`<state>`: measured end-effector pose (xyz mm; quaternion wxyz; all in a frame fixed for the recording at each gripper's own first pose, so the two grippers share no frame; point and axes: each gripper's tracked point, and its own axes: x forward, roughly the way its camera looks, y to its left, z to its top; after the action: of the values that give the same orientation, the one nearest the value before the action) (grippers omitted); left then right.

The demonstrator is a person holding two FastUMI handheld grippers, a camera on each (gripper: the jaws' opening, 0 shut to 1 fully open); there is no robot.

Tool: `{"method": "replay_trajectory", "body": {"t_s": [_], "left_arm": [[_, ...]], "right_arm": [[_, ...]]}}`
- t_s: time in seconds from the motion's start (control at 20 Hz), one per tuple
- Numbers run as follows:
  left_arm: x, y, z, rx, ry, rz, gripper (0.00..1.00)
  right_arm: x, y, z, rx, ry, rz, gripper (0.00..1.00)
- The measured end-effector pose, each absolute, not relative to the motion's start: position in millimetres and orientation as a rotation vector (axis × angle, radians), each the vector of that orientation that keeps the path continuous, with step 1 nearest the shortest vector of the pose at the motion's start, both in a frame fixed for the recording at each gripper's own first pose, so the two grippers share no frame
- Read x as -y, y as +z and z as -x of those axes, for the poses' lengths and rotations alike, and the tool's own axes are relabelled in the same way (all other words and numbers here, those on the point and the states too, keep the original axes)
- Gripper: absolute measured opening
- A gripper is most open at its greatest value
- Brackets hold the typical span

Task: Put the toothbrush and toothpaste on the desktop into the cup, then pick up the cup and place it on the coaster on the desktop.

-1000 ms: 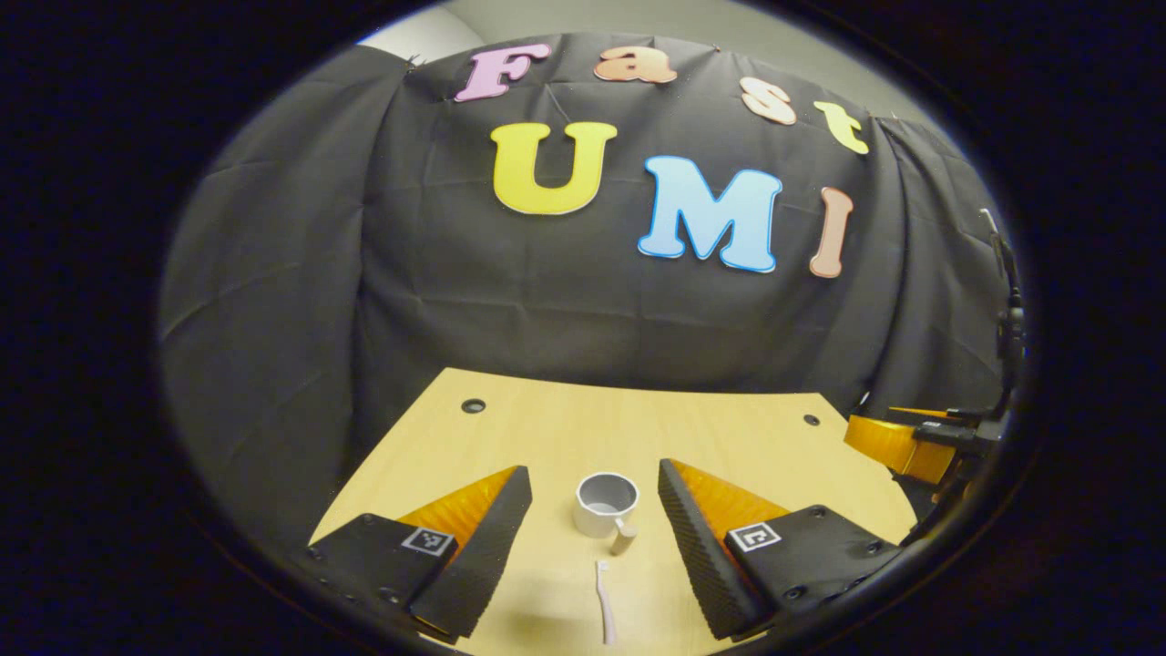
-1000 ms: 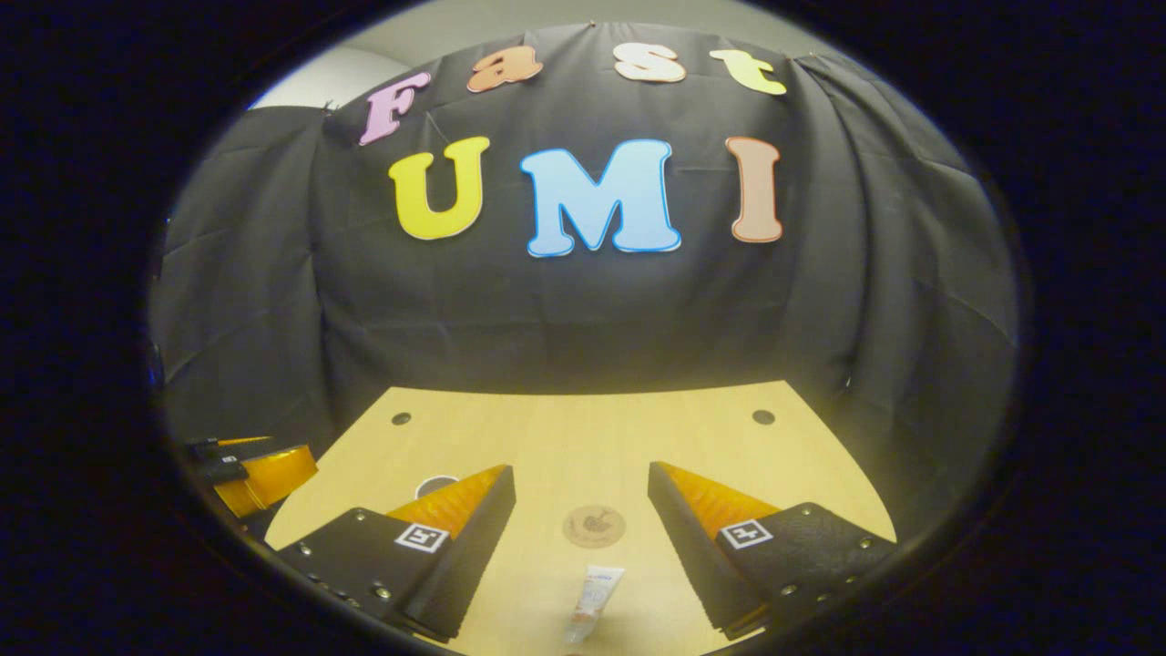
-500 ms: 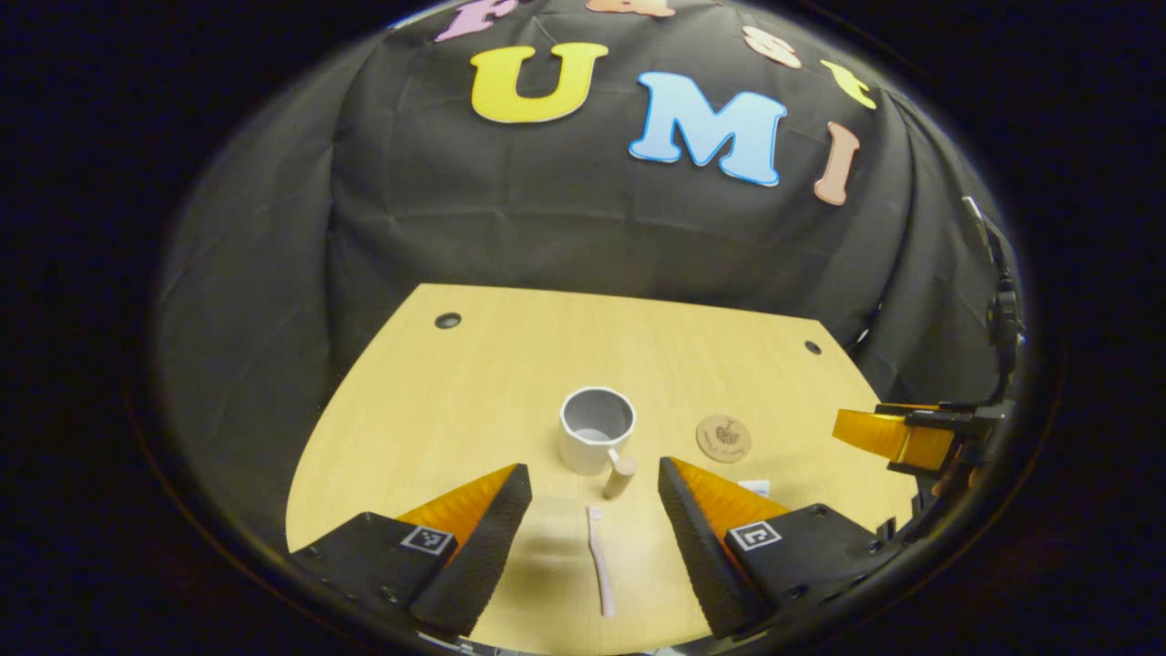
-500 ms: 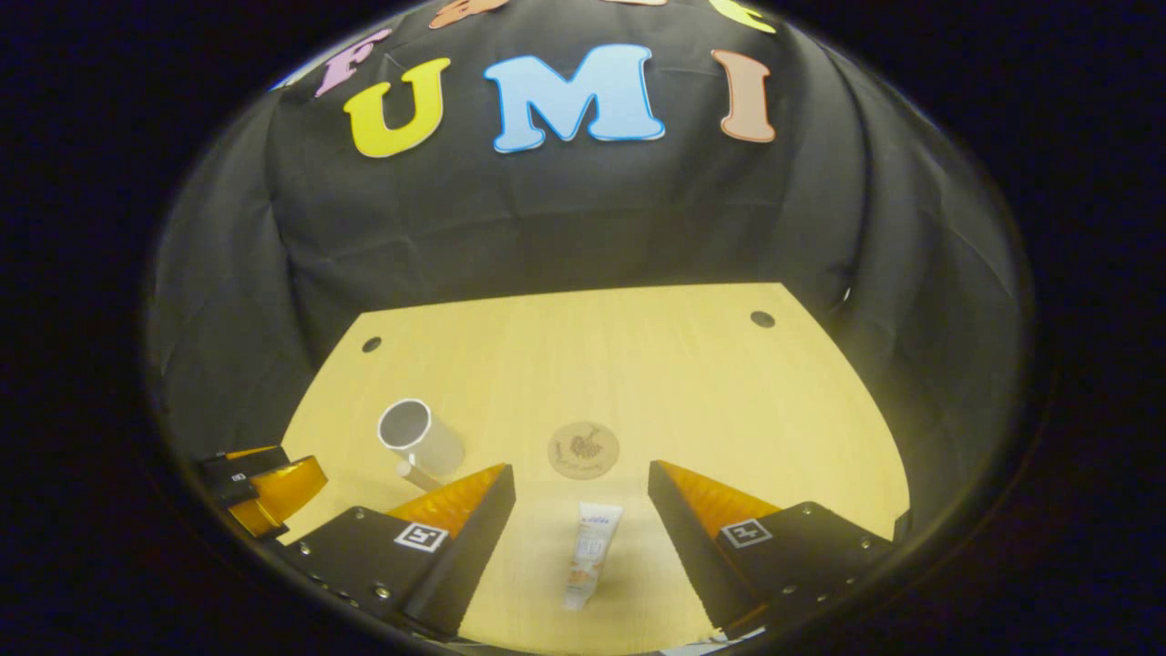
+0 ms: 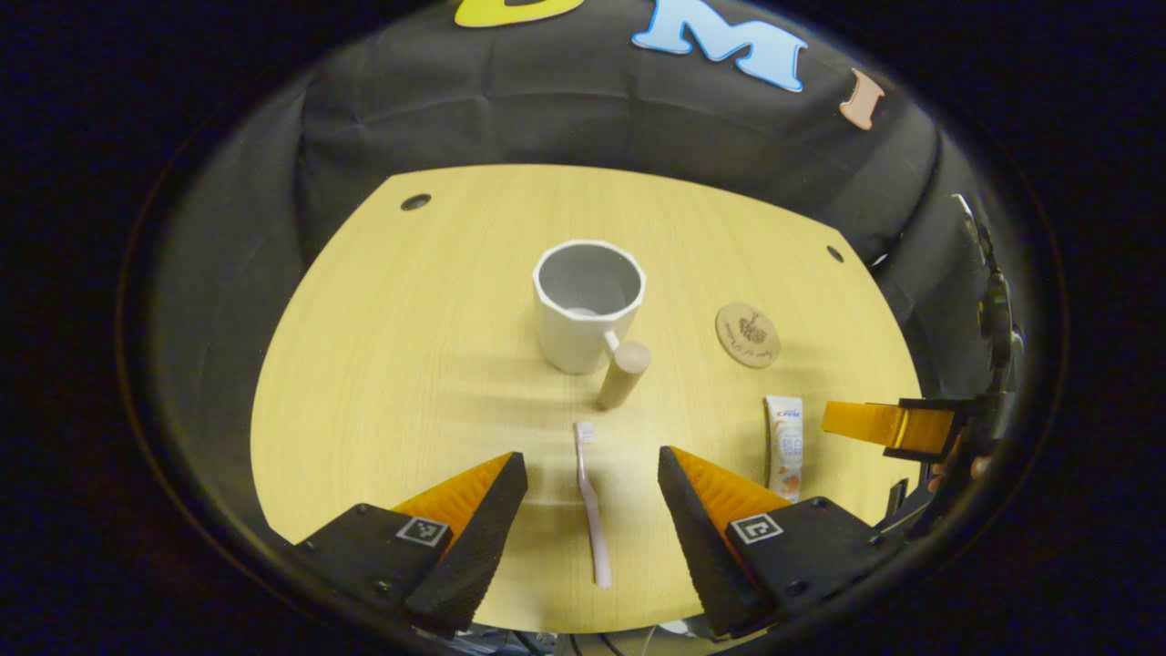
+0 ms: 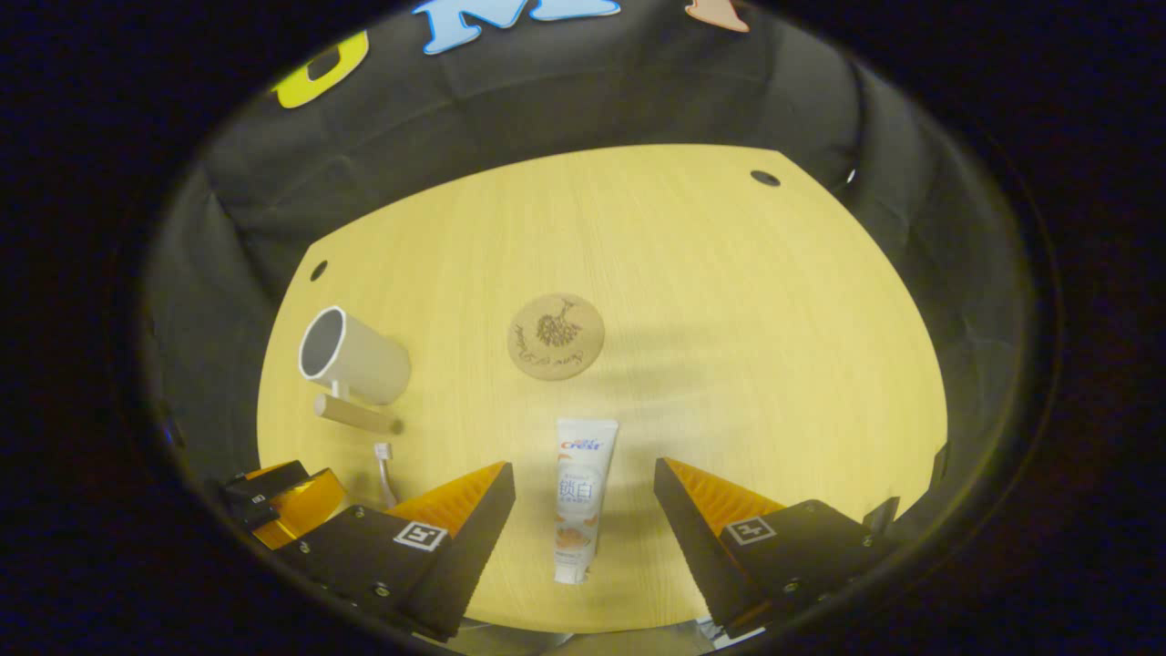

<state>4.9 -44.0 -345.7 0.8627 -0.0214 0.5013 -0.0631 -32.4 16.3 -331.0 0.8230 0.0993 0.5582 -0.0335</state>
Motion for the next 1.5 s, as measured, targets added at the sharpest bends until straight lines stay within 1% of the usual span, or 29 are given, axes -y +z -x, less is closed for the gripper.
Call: {"method": "replay_trajectory", "body": {"t_s": [0.05, 0.1, 0.25, 0.35, 0.4, 0.7, 0.75, 0.8, 0.85, 0.9, 0.95, 1.1, 1.15, 1.2, 1.25, 1.3, 1.35, 1.4, 1.45, 1.5], "left_arm": [[43.6, -354.6, -1.6, -1.083, -0.124, 0.047, 0.92], [41.5, -361.6, 0.9, -1.11, -0.115, 0.046, 0.96], [34.0, -384.6, 7.1, -1.171, -0.084, 0.033, 0.96], [29.7, -396.5, 10.7, -1.203, -0.071, 0.027, 0.92], [28.4, -401.0, 12.8, -1.216, -0.066, 0.021, 0.96], [28.1, -427.5, 24.6, -1.298, -0.036, -0.005, 0.96], [23.3, -430.4, 25.6, -1.308, -0.014, -0.032, 0.96], [23.9, -431.1, 23.7, -1.3, -0.019, -0.039, 0.97], [24.9, -430.2, 22.2, -1.307, -0.02, -0.042, 0.94], [26.5, -430.0, 22.2, -1.317, -0.016, -0.04, 0.86], [26.3, -431.1, 22.0, -1.334, -0.009, -0.035, 0.95], [25.7, -430.4, 19.1, -1.367, 0.017, -0.012, 0.95], [24.3, -430.5, 16.9, -1.367, 0.027, -0.01, 0.89], [24.3, -429.4, 15.1, -1.359, 0.035, 0.002, 0.87], [22.3, -429.6, 9.8, -1.341, 0.048, 0.011, 0.81], [22.1, -428.6, 7.6, -1.327, 0.065, 0.025, 0.63], [22.0, -427.7, 6.4, -1.32, 0.073, 0.034, 0.45], [21.9, -427.6, 7.1, -1.315, 0.077, 0.038, 0.28], [22.8, -427.6, 8.0, -1.318, 0.069, 0.033, 0.2], [24.0, -428.1, 7.6, -1.325, 0.05, 0.026, 0.21]], "right_arm": [[-17.2, -340.0, 37.6, -1.225, -0.075, -0.225, 0.95], [-17.8, -349.1, 42.2, -1.255, -0.077, -0.237, 0.95], [-18.3, -367.3, 51.1, -1.323, -0.085, -0.244, 0.94], [-19.8, -375.6, 54.8, -1.351, -0.088, -0.244, 0.94], [-21.0, -379.4, 56.2, -1.362, -0.089, -0.241, 0.94], [-29.5, -397.1, 67.7, -1.448, -0.068, -0.186, 0.94], [-27.6, -395.9, 66.8, -1.457, -0.066, -0.162, 0.95], [-27.5, -396.2, 66.7, -1.462, -0.068, -0.159, 0.94], [-26.6, -398.3, 67.0, -1.468, -0.072, -0.152, 0.94], [-26.8, -397.3, 66.4, -1.473, -0.076, -0.15, 0.93], [-25.8, -398.3, 66.8, -1.486, -0.087, -0.142, 0.93], [-26.6, -399.6, 71.6, -1.534, -0.089, -0.086, 0.94], [-27.9, -398.5, 74.1, -1.546, -0.081, -0.077, 0.9], [-25.5, -396.4, 75.3, -1.543, -0.082, -0.072, 0.9], [-25.1, -397.4, 75.6, -1.553, -0.088, -0.075, 0.85], [-21.4, -398.7, 77.2, -1.558, -0.091, -0.079, 0.65], [-18.4, -403.2, 76.7, -1.568, -0.099, -0.087, 0.53], [-19.4, -397.2, 79.5, -1.578, -0.083, -0.099, 0.37], [-14.3, -398.5, 79.1, -1.585, -0.065, -0.078, 0.37], [-16.4, -397.1, 79.9, -1.576, -0.067, -0.103, 0.23]]}}
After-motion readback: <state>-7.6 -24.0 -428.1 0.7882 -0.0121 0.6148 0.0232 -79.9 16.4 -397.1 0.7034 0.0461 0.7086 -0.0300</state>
